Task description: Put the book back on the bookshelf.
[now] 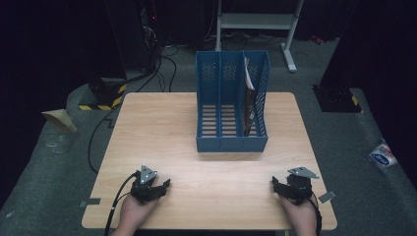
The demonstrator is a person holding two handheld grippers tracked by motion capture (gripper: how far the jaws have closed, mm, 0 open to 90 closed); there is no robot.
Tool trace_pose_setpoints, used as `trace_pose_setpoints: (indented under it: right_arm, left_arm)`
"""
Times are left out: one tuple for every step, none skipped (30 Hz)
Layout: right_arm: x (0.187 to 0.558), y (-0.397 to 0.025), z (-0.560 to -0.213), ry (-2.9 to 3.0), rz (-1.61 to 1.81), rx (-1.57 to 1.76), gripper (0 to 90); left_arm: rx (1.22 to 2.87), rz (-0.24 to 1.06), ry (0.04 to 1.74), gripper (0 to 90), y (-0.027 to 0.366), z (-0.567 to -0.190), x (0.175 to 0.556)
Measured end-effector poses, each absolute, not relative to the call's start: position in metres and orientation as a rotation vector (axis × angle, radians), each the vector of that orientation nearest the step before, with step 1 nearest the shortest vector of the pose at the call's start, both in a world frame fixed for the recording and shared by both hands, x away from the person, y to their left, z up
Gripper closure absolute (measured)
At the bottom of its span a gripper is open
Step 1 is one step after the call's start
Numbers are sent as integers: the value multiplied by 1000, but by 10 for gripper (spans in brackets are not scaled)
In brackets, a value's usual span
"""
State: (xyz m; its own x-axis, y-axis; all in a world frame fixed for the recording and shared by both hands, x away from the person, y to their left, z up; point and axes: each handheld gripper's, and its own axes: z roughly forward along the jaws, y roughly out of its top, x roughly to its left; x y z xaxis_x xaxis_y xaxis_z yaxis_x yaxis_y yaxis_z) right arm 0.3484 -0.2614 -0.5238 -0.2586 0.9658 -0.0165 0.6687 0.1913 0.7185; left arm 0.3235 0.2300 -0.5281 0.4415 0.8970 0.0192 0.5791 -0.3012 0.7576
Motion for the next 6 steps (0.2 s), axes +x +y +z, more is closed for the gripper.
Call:
trace_pose_setpoints:
  right_arm:
    - [348,-261,-524,2001,833,1524,215]
    - [348,-261,-524,2001,833,1524,216]
    - [348,-261,-524,2001,833,1524,216]
    - [348,-261,-524,2001,833,1523,218]
    - [348,-261,-524,2001,834,1521,219]
    - [348,-262,-524,2002,833,1516,220]
  left_arm:
    - [2004,590,1235,361,230,-528,324]
    - [2004,589,1234,361,230,-528,324]
    - [2004,586,1234,361,230,-528,324]
    - [2006,586,1235,361,230,-528,324]
    - [2006,586,1234,361,230,-528,324]
    - [2006,586,1234,361,230,-528,324]
